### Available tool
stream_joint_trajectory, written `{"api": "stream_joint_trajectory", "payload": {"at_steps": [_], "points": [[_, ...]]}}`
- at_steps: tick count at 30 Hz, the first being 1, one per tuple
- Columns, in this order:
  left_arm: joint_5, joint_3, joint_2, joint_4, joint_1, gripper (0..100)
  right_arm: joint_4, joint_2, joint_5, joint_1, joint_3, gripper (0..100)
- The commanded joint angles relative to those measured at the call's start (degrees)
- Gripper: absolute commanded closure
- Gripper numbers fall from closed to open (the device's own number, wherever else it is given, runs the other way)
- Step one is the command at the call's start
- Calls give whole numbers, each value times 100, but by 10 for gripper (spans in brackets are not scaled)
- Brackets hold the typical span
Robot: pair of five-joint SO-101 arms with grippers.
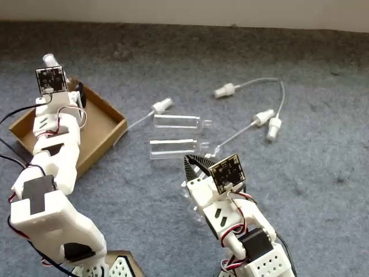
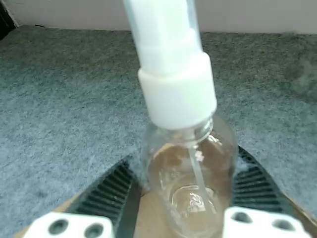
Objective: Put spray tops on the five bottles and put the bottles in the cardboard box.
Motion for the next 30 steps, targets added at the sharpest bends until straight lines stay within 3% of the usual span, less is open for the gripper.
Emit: {"api": "stream_joint_trajectory", "payload": {"at_steps": [1, 9, 30], "points": [[9, 22, -31, 44, 119, 876, 31, -48, 62, 110, 673, 995], [18, 40, -31, 79, 92, 736, 31, -48, 62, 110, 673, 995], [0, 40, -92, 88, 66, 729, 31, -48, 70, 110, 673, 995]]}}
